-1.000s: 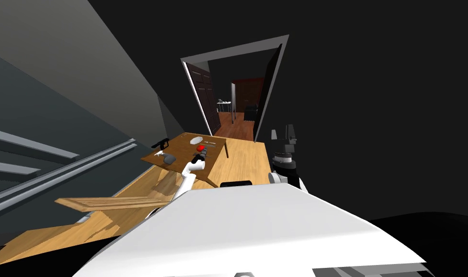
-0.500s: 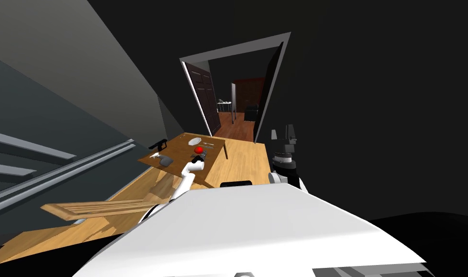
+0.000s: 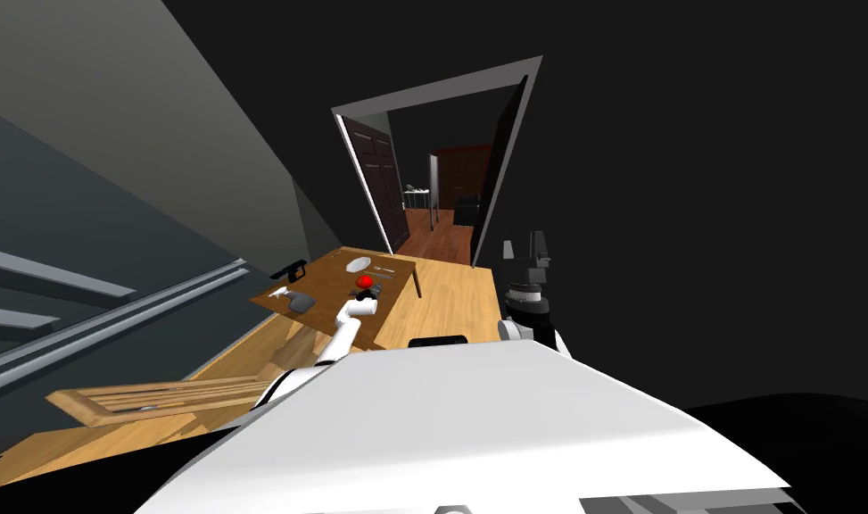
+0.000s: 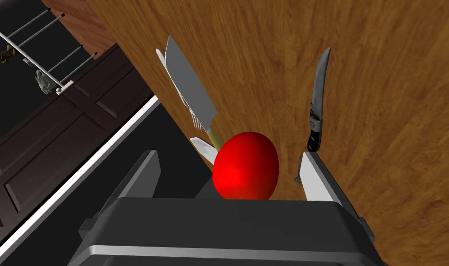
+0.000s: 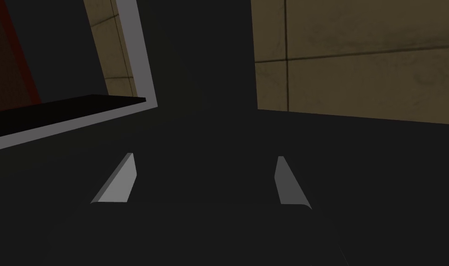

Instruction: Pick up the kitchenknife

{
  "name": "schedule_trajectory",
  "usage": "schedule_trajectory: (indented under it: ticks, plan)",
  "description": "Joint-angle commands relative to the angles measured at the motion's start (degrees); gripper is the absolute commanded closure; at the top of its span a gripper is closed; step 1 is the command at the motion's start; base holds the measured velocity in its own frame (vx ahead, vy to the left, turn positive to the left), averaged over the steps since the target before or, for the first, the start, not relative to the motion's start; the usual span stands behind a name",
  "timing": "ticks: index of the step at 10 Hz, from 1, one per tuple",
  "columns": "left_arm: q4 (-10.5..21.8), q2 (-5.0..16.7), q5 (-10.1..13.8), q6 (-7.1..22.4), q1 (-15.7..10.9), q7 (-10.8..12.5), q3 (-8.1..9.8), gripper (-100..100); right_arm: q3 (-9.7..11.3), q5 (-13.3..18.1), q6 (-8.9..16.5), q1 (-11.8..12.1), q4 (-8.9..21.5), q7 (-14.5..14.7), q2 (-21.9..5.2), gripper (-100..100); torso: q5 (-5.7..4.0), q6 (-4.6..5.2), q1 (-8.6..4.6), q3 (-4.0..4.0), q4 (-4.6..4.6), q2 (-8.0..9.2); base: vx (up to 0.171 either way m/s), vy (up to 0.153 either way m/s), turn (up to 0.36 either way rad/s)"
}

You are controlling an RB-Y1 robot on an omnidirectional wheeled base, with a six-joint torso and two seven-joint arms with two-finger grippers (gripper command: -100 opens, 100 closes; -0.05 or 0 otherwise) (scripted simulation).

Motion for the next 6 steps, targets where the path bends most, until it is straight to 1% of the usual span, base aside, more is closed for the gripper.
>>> schedule_trajectory:
  ticks: [1,2,3,4,5,6]
  plan:
    - [1.6,0.3,0.1,0.0,-0.1,-0.1,-0.13,-100,0.0,0.0,0.0,0.0,0.0,0.0,0.0,0,0.0,0.0,0.0,0.0,0.0,0.0,0.031,-0.026,-0.003]
    - [3.7,1.2,-0.3,2.1,-1.3,-0.1,-0.52,-100,0.0,0.0,0.0,0.0,0.0,0.0,0.0,0,0.03,-0.01,0.13,0.11,0.04,0.19,0.067,-0.041,0.036]
    - [5.1,1.2,-0.3,2.1,-1.3,-0.1,-0.52,-100,0.0,0.0,0.0,0.0,0.0,0.0,0.0,0,0.03,-0.01,0.11,0.09,0.04,0.13,0.077,-0.047,0.022]
    - [7.0,2.2,-0.8,4.0,-2.5,-0.2,-0.94,-100,0.0,0.0,0.0,0.0,0.0,0.0,0.0,0,0.03,-0.01,0.1,0.07,0.02,0.11,0.11,-0.056,0.025]
    - [8.4,2.2,-0.8,4.0,-2.5,-0.2,-0.94,-100,0.0,0.0,0.0,0.0,0.0,0.0,0.0,0,0.01,-0.01,0.07,0.01,0.01,0.0,0.095,-0.053,0.019]
    - [9.9,3.2,-1.3,5.9,-3.6,-0.2,-1.37,-100,0.0,0.0,0.0,0.0,0.0,0.0,0.0,0,0.02,-0.01,0.08,0.02,0.01,0.03,0.091,-0.069,0.033]
